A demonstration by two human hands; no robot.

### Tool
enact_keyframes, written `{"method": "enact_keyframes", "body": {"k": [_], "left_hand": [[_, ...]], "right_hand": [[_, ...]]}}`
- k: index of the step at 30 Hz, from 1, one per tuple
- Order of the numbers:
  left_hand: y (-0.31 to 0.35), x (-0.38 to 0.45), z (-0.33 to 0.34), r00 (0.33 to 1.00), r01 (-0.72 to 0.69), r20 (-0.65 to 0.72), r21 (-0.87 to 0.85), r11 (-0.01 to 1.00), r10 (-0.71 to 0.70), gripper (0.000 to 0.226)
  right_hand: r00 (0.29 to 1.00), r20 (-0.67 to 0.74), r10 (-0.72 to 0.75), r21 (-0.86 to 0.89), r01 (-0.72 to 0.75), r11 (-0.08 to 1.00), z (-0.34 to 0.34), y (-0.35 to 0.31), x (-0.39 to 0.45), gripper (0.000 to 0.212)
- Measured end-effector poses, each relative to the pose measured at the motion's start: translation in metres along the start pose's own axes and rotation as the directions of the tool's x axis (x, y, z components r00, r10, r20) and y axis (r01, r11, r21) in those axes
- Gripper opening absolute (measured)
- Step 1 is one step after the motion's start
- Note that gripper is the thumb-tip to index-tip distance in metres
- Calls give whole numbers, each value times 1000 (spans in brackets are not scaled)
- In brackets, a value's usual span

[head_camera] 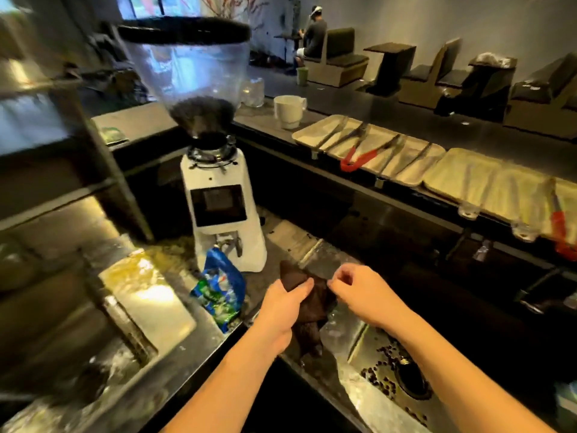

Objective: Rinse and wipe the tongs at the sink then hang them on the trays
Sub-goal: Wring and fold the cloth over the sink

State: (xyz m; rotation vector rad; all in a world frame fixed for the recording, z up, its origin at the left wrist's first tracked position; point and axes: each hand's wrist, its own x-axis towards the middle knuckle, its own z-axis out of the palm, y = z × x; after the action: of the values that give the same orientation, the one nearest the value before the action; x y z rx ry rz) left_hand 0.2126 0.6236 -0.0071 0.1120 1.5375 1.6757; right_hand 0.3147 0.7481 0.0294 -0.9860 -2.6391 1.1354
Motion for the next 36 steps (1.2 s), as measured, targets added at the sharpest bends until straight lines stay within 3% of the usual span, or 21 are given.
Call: {"method": "enact_keyframes", "body": {"k": [3, 6, 13, 18, 21, 25, 28, 30, 33, 36], "left_hand": [[4, -6, -82, 989, -56, -139, -105, 993, 41, 12], [3, -14, -136, 969, -82, -244, -167, 983, 39, 12], [3, -58, -319, 869, -129, -494, -254, 958, -14, 10], [2, -93, -415, 832, -178, -553, -346, 921, -48, 18], [-5, -119, -468, 827, -183, -554, -422, 888, -93, 19], [-29, -146, -538, 768, -142, -600, -500, 854, -224, 11], [-44, -151, -583, 694, -146, -679, -458, 877, -238, 31], [-49, -150, -610, 633, -136, -739, -397, 908, -229, 41], [-41, -143, -640, 578, -76, -801, -244, 967, -157, 36], [-17, -134, -663, 525, 29, -848, -66, 997, -71, 35]], "right_hand": [[981, 166, -96, 4, 97, 995, 63, -55, 16, 16], [959, 225, -173, 22, 172, 985, 104, -91, 23, 16], [835, 449, -318, 163, 273, 948, 241, -210, 24, 22], [757, 545, -361, 239, 272, 932, 329, -285, 13, 24], [681, 590, -434, 252, 355, 900, 378, -340, -1, 20], [613, 572, -544, 327, 438, 837, 440, -419, -22, 18], [622, 481, -618, 403, 469, 786, 478, -473, -29, 20], [563, 462, -685, 417, 544, 728, 497, -504, -30, 32], [425, 522, -739, 354, 681, 641, 515, -525, -27, 37], [413, 543, -731, 383, 653, 653, 527, -524, -22, 31]]}}
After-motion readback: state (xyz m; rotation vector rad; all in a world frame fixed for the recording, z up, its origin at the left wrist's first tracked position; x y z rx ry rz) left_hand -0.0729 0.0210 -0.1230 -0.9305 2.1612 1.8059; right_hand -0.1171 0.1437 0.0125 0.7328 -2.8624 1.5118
